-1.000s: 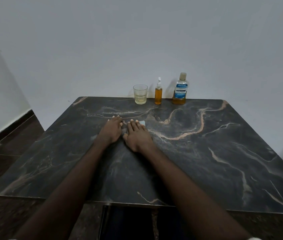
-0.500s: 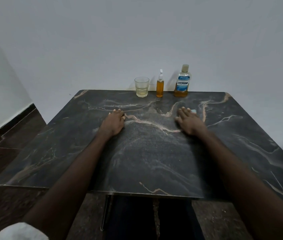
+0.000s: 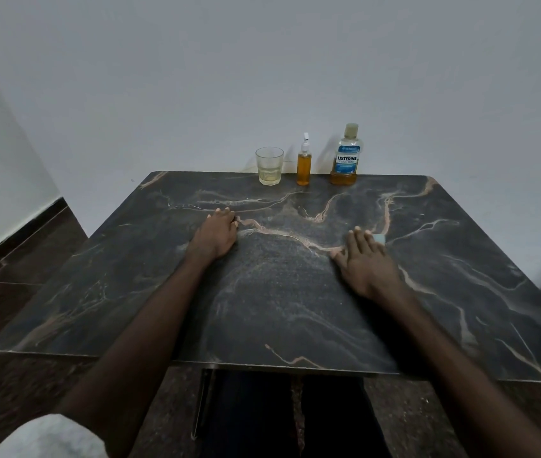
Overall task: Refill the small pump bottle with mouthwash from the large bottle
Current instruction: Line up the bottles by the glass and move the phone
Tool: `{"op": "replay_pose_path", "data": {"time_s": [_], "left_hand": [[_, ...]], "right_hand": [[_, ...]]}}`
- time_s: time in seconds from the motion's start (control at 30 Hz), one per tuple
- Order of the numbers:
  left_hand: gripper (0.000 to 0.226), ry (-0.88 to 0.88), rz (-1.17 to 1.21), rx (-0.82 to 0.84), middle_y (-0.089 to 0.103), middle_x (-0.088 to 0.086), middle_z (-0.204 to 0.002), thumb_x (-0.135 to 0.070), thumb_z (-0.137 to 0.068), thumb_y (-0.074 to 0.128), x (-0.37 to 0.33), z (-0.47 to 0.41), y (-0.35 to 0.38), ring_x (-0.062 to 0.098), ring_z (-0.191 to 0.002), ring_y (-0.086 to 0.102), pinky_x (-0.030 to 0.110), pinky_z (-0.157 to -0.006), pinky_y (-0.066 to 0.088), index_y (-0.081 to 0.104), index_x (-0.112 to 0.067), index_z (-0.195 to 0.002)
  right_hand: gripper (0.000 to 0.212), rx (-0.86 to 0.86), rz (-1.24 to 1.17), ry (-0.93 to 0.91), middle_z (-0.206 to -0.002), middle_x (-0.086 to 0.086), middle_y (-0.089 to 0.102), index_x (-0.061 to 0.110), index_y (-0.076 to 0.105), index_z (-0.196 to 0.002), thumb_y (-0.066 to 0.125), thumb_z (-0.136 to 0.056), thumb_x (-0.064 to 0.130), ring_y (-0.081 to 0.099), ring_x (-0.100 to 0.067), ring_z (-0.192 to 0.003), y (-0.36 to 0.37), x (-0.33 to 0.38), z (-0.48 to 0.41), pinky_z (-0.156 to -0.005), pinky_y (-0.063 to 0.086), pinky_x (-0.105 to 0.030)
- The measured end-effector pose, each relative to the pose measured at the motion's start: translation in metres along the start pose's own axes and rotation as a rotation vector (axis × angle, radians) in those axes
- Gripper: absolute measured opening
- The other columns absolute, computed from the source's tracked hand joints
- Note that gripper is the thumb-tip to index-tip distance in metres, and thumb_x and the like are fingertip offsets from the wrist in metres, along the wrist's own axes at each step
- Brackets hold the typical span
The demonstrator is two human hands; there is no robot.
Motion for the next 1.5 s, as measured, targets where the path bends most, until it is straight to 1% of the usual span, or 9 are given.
{"op": "replay_pose_path", "data": {"time_s": [0.23, 0.33, 0.43, 0.53, 0.63, 0.9, 1.03, 1.27, 1.5], "left_hand": [[0.044, -0.008, -0.016, 0.003, 0.036, 0.019, -0.166, -0.013, -0.111, 0.037, -0.001, -0.001, -0.002, 0.036, -0.156, 0.031, 0.046, -0.128, 0.023, 0.048, -0.001, -0.152], [0.044, -0.005, -0.022, -0.001, 0.036, 0.021, -0.165, -0.011, -0.11, 0.038, -0.001, -0.002, -0.001, 0.037, -0.156, 0.031, 0.046, -0.128, 0.024, 0.048, 0.001, -0.152], [0.046, -0.007, -0.009, 0.003, 0.033, 0.02, -0.167, -0.01, -0.11, 0.038, 0.001, -0.003, 0.0, 0.035, -0.158, 0.027, 0.045, -0.129, 0.022, 0.044, 0.0, -0.155], [0.047, -0.004, -0.012, 0.014, 0.031, 0.019, -0.168, -0.012, -0.111, 0.038, 0.003, -0.004, 0.001, 0.035, -0.158, 0.026, 0.044, -0.129, 0.021, 0.042, -0.001, -0.157], [0.048, -0.007, -0.019, 0.02, 0.03, 0.018, -0.168, -0.014, -0.111, 0.037, 0.004, -0.003, 0.001, 0.034, -0.158, 0.026, 0.044, -0.129, 0.021, 0.04, -0.002, -0.158], [0.048, -0.01, -0.028, 0.029, 0.031, 0.018, -0.168, -0.015, -0.111, 0.036, 0.002, -0.003, 0.0, 0.035, -0.158, 0.026, 0.045, -0.129, 0.021, 0.041, -0.002, -0.157], [0.048, -0.014, -0.037, 0.034, 0.03, 0.018, -0.169, -0.015, -0.112, 0.036, 0.0, -0.001, -0.002, 0.035, -0.158, 0.026, 0.045, -0.129, 0.021, 0.039, -0.002, -0.158], [0.047, -0.018, -0.034, 0.034, 0.031, 0.018, -0.168, -0.014, -0.112, 0.036, -0.003, 0.001, -0.004, 0.035, -0.158, 0.027, 0.045, -0.129, 0.022, 0.042, -0.001, -0.157], [0.046, -0.018, -0.037, 0.032, 0.032, 0.02, -0.167, -0.013, -0.111, 0.036, -0.004, 0.001, -0.005, 0.036, -0.157, 0.029, 0.046, -0.128, 0.024, 0.045, 0.001, -0.154]], "right_hand": [[0.08, 0.013, -0.065, -0.277, -0.172, -0.007, -0.004, 0.014, 0.0, -0.164, 0.006, -0.103, 0.064, -0.006, -0.023, -0.16, 0.018, 0.132, 0.02, -0.129, -0.002, -0.043], [0.076, 0.044, -0.08, -0.314, -0.173, -0.008, -0.001, 0.013, 0.002, -0.165, 0.012, -0.105, 0.059, -0.004, -0.022, -0.16, 0.02, 0.172, -0.006, -0.129, -0.001, -0.043], [0.073, 0.056, -0.086, -0.308, -0.173, -0.009, 0.001, 0.012, 0.005, -0.165, 0.017, -0.107, 0.054, -0.002, -0.023, -0.16, 0.014, 0.183, -0.04, -0.129, 0.001, -0.043], [0.072, 0.089, -0.078, -0.295, -0.173, -0.009, -0.002, 0.012, 0.003, -0.165, 0.017, -0.108, 0.053, -0.003, -0.024, -0.16, 0.006, 0.17, -0.068, -0.129, 0.002, -0.044], [0.072, 0.09, -0.081, -0.243, -0.173, -0.008, -0.004, 0.016, 0.001, -0.165, 0.015, -0.106, 0.056, -0.003, -0.025, -0.16, -0.004, 0.134, -0.086, -0.128, 0.001, -0.045], [0.071, 0.039, -0.033, -0.007, -0.173, -0.007, -0.001, 0.017, 0.005, -0.165, 0.016, -0.108, 0.057, -0.001, -0.024, -0.16, -0.027, -0.039, -0.081, -0.127, 0.003, -0.044], [0.071, 0.0, -0.012, 0.055, -0.173, -0.009, 0.003, 0.014, 0.007, -0.165, 0.015, -0.108, 0.056, 0.002, -0.024, -0.16, -0.023, -0.088, -0.056, -0.127, 0.004, -0.042], [0.082, -0.023, -0.003, 0.093, -0.173, -0.009, 0.001, 0.013, 0.006, -0.165, 0.006, -0.102, 0.066, 0.002, -0.027, -0.16, -0.004, -0.068, -0.027, -0.128, 0.007, -0.047], [0.082, -0.03, 0.007, -0.057, -0.171, -0.01, -0.007, 0.012, -0.003, -0.164, -0.001, -0.102, 0.066, -0.005, -0.027, -0.159, 0.002, 0.008, -0.001, -0.124, -0.004, -0.043]]}}
Point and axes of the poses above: each hand's wrist, its own z-axis away from the middle knuckle, its own y-axis out of the palm, x = y × z, the point moved 2 cm from there along -z, towards the middle knuckle
